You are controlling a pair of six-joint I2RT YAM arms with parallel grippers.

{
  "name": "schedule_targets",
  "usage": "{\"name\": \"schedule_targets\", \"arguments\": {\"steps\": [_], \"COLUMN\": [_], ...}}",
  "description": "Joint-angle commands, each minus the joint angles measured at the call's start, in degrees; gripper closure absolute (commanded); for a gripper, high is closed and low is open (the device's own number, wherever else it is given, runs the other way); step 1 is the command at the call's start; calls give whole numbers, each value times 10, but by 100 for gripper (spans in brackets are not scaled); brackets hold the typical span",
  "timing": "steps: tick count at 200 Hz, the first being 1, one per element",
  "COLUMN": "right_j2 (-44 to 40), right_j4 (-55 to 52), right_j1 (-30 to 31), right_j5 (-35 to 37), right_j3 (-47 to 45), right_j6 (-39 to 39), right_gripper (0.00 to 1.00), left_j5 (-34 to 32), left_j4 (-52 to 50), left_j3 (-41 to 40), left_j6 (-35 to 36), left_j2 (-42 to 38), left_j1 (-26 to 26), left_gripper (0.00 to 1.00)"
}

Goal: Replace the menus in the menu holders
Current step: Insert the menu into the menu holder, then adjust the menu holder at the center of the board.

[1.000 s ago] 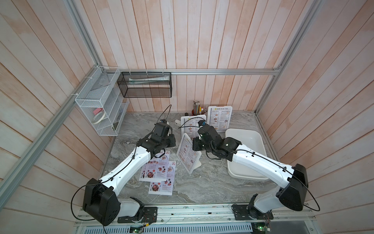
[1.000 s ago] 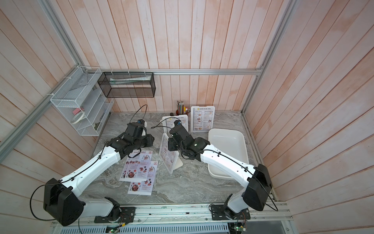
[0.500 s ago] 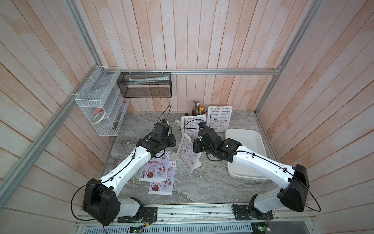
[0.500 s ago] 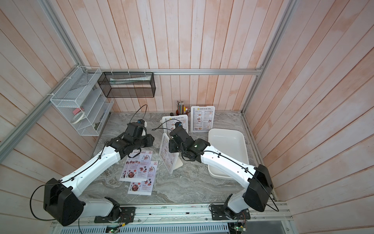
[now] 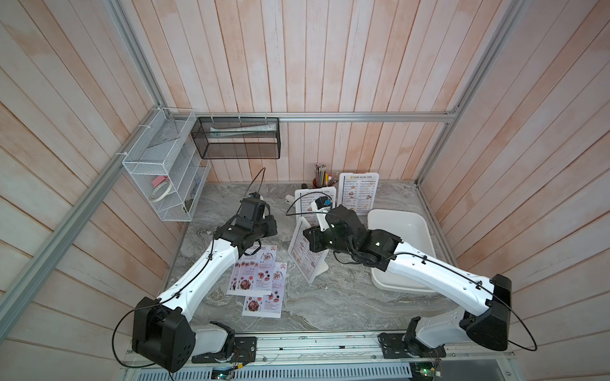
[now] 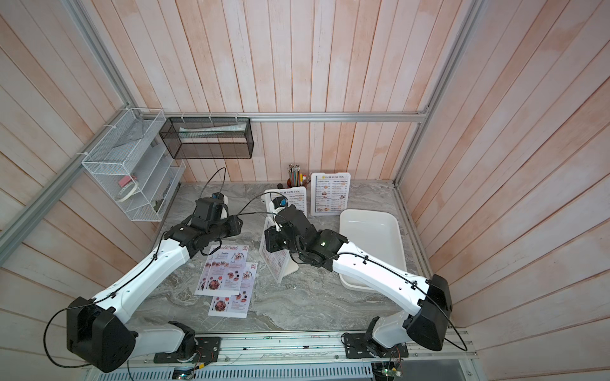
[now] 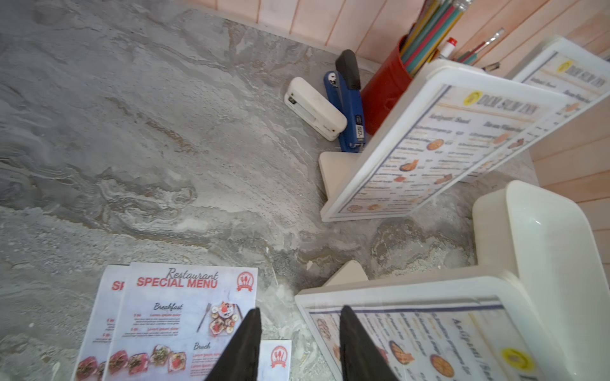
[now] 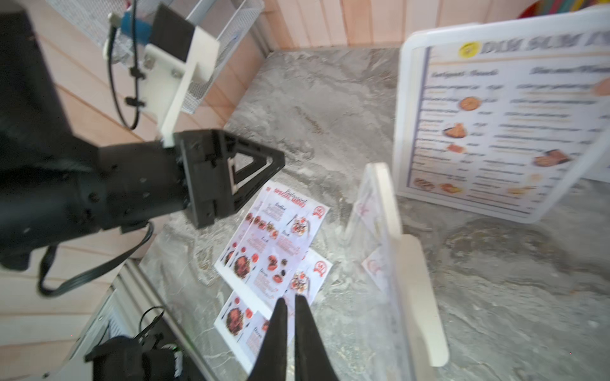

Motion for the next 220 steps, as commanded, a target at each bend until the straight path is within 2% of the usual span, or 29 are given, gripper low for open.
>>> {"name": "schedule_targets", "arguments": {"steps": [1, 15, 61, 108, 151, 185, 220], "right_j2": [12, 15, 4, -18, -12, 9, 6], "right_j4": [36, 48, 23, 67, 108, 132, 143], "right_j1": [10, 11, -8, -81, -134, -146, -148], "right_j5": [-66, -66, 7, 19, 21, 28, 6], "right_j3": [-43, -72, -139, -196, -203, -199, -192], "right_j6": [20, 33, 38, 20, -5, -9, -1], "right_gripper": [90, 90, 91, 91, 91, 91, 91], "left_j5": [20, 21, 20, 28, 30, 32, 33], "left_j4": [5, 5, 0, 1, -2, 0, -3], "left_j3": [-27, -34, -36, -28, -25, -27, -26], "left_j6": [-1, -1, -1, -4, -4, -4, -1], "left_j2": [-13, -15, -19, -17, -17, -15, -16], "left_j1": [34, 46, 53, 53, 54, 53, 53], "left_gripper": [56, 56, 55, 55, 55, 55, 55]}}
